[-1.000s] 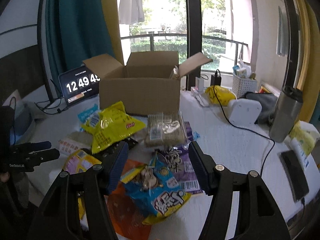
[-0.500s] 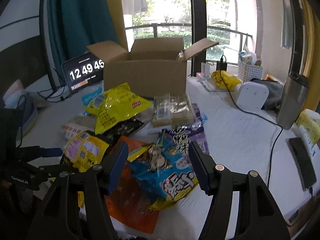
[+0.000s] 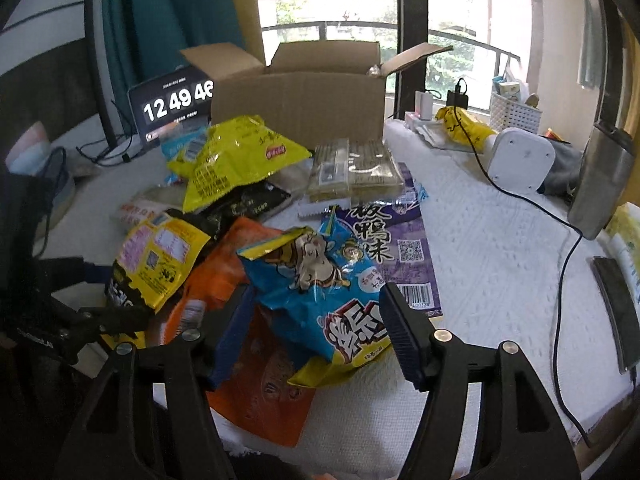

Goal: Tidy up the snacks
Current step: 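Grasp the yellow bag with black text with the left tool while the right tool grasps the blue snack bag, then lift both held bags and carry them over the cardboard box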

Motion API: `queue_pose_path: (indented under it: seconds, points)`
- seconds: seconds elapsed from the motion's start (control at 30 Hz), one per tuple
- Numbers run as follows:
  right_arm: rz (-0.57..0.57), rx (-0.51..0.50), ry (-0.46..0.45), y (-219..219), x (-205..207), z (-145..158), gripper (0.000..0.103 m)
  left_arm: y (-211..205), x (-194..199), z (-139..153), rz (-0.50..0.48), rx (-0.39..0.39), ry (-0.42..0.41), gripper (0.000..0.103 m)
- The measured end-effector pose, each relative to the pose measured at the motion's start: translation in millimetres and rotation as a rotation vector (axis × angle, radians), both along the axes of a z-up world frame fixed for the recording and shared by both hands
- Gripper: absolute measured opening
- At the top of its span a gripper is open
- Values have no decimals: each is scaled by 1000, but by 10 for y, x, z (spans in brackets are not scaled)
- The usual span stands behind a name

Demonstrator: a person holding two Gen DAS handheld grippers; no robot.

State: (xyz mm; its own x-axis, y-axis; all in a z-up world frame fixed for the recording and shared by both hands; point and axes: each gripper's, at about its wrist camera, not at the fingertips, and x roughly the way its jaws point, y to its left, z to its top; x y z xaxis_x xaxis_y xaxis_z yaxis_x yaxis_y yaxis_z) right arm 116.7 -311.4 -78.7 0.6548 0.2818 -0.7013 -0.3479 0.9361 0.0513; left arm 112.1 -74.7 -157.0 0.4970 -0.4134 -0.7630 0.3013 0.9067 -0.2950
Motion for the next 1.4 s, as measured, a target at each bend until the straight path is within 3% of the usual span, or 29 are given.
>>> queue_pose_path:
  seconds: [0.23,0.33,0.37,0.43,0.57,0.67,0.8,1.4]
  points:
    - [27,-35,26,97,64,-183,72,-183,-11,-32,-29,133,-54,93]
    - [25,-19,23,81,104,-189,72,-183,-7,-34,-30,140,-59,91]
    - [26,-12,26,71,117,-192,72,-179,-9,-31,-30,140,-61,88]
    - [19,10,36,50,146,-199,70,-169,-12,-12,-20,147,-70,66]
    - [33,-8,14,87,123,-167,53,-154,-28,-1,-23,123,-68,61]
    - [54,-32,-15,142,85,-124,42,-132,-68,69,-21,103,-87,47]
    - [73,-24,-45,176,45,-51,34,-85,-78,158,-6,104,-111,45]
    - [102,9,-183,187,45,467,34,228,-27,563,81,82,-210,43]
